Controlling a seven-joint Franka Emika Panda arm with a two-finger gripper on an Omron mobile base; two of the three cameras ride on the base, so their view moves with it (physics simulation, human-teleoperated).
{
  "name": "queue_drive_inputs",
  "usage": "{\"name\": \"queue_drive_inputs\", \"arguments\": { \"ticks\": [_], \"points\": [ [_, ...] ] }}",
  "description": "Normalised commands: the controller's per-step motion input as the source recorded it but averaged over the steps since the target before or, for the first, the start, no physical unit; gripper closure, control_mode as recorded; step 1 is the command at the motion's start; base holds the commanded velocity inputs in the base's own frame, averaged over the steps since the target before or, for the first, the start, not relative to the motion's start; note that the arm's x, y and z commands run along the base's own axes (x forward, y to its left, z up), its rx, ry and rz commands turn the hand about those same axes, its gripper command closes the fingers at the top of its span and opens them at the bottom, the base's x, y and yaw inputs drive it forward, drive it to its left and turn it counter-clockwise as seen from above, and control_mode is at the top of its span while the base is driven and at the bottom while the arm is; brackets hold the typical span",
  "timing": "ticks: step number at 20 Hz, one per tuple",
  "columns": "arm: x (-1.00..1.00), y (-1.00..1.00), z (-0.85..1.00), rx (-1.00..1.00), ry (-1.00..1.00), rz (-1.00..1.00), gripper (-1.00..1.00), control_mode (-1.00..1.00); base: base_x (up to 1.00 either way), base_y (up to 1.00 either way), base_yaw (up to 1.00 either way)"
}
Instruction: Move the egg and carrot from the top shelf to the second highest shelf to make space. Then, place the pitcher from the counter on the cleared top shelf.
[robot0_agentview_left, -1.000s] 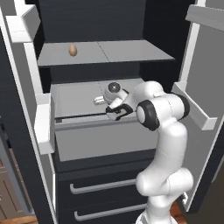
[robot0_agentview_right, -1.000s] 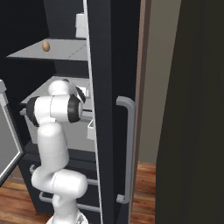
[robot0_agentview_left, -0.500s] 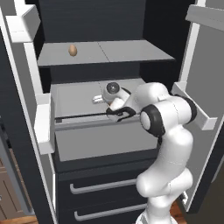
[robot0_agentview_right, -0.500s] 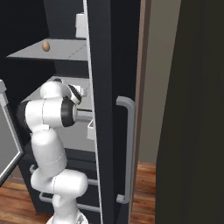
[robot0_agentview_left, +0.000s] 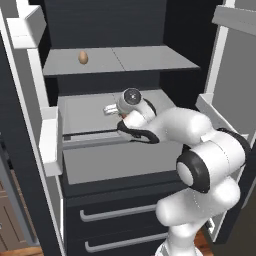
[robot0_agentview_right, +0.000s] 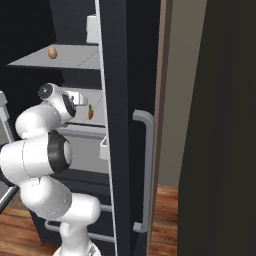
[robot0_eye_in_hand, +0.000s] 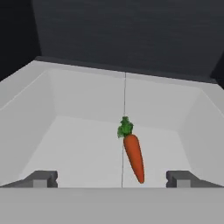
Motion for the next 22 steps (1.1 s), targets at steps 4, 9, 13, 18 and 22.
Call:
{"name": "queue_drive_inputs", "arguments": {
  "ticks": [4, 9, 13, 18, 22],
  "points": [
    [-0.78, 0.15, 0.98, 0.0, 0.0, 0.1, -1.0, -1.0, 0.0, 0.0, 0.0],
    [-0.62, 0.22, 1.0, 0.02, 0.0, 0.16, -1.0, -1.0, 0.0, 0.0, 0.0],
    [-0.39, 0.23, 0.92, 0.03, 0.0, 0.22, -1.0, -1.0, 0.0, 0.0, 0.0],
    [-0.05, 0.23, 0.85, 0.01, 0.0, 0.18, -1.0, -1.0, 0.0, 0.0, 0.0],
    [0.03, 0.19, 0.68, 0.0, 0.0, 0.1, -1.0, -1.0, 0.0, 0.0, 0.0]
  ]
}}
